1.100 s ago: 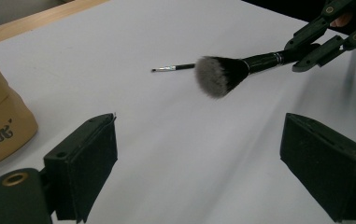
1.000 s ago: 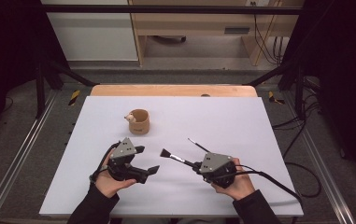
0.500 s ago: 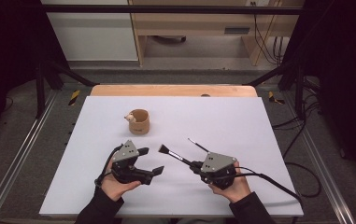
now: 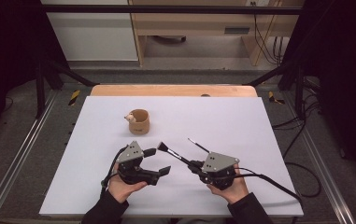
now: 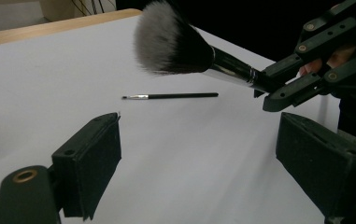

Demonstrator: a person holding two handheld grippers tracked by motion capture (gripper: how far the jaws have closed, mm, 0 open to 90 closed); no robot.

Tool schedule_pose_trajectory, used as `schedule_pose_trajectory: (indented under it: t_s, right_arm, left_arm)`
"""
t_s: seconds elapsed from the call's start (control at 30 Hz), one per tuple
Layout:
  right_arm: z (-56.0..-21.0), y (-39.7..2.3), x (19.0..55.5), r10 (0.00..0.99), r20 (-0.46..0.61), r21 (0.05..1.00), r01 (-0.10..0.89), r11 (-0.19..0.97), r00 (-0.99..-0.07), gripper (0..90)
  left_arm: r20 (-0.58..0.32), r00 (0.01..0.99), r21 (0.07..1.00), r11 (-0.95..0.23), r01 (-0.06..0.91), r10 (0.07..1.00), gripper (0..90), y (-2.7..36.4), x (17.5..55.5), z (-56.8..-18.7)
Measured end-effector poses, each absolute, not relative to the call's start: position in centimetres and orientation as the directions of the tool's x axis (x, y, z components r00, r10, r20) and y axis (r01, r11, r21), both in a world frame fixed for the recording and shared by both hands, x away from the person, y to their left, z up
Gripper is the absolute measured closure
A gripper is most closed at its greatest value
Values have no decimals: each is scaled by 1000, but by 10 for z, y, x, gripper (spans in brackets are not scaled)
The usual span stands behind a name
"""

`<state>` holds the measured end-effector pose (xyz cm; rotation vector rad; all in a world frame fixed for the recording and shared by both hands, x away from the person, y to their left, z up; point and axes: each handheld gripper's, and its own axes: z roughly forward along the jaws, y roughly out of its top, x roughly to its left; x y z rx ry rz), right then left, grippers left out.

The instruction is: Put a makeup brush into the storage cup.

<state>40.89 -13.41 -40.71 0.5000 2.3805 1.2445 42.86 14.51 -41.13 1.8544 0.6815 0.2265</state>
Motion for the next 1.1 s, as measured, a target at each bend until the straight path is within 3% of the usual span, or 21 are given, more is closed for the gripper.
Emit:
schedule_pose_trajectory:
  t_s: [0.8, 1.1]
  right_arm:
    - [-408, -132, 408, 499, -141, 870, 133, 474, -855, 793]
    - [-409, -132, 408, 493, -133, 874, 133, 468, -860, 792]
  left_arm:
    - [-254, 826, 922, -131, 363, 503, 218, 128, 436, -408]
    - [-270, 832, 925, -110, 364, 486, 304, 122, 437, -408]
